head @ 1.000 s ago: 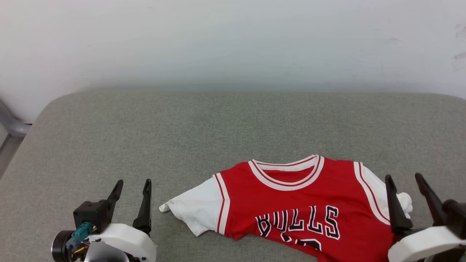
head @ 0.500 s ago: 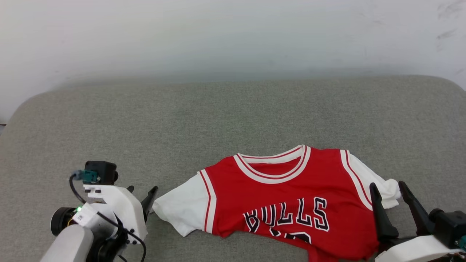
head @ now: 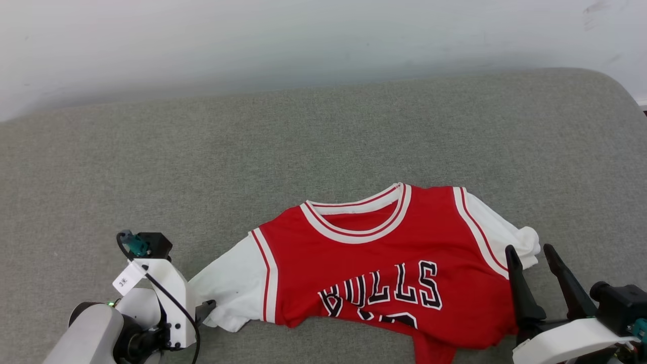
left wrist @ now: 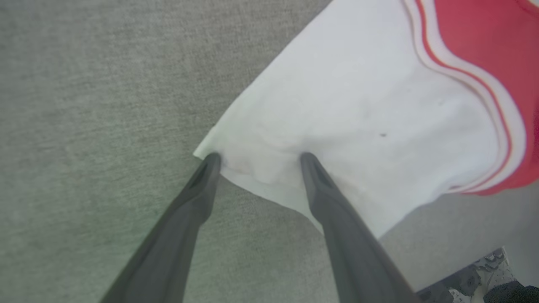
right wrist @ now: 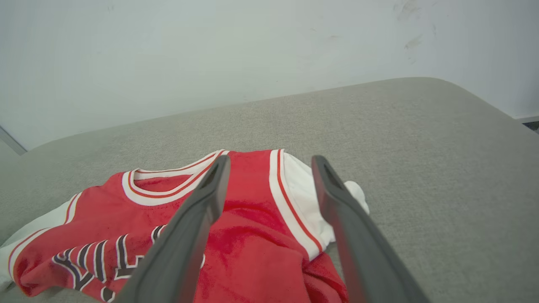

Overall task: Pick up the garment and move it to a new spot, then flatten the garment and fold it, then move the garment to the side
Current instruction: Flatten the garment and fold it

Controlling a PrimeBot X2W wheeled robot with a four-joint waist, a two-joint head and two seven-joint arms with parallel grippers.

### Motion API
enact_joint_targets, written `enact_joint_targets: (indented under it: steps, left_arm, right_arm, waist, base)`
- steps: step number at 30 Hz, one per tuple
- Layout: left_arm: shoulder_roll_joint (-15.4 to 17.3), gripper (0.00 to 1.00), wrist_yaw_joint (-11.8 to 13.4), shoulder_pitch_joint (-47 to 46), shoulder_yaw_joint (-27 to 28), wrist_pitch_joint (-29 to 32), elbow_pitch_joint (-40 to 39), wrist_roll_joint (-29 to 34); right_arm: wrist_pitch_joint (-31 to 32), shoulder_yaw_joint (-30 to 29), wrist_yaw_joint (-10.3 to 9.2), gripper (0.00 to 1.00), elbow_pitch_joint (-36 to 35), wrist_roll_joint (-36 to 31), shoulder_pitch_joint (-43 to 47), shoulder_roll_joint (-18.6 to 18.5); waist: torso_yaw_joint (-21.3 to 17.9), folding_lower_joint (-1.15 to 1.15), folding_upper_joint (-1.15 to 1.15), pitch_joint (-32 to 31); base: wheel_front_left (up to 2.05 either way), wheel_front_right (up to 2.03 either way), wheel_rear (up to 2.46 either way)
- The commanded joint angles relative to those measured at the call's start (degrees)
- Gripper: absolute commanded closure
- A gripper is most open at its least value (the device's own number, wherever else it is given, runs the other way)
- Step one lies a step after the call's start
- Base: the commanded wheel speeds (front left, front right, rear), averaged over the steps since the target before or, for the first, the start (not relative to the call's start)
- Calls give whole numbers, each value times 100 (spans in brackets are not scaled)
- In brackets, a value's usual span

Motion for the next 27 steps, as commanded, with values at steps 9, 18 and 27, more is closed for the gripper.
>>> enact_joint_targets:
  steps: [9, 18, 27]
  left_arm:
    - [-302, 100, -211, 63, -372, 100, 478, -34]
    - [-197, 100, 107, 10, -18, -1300, 90, 412]
    - [-107, 100, 477, 248, 148, -1865, -829, 635]
  right_arm:
    - [35, -98, -4, 0, 133, 161, -139, 18]
    - [640, -790, -4, 0, 369, 282, -108, -1]
    - [2455, -1766, -3, 0, 1156, 264, -588, -314]
  waist:
    - [-52, 0, 0, 24]
    - [76, 0, 0, -97]
    - [302, 0, 0, -37]
  base:
    - [0, 0, 0]
    - [0, 0, 0]
    - [0, 0, 0]
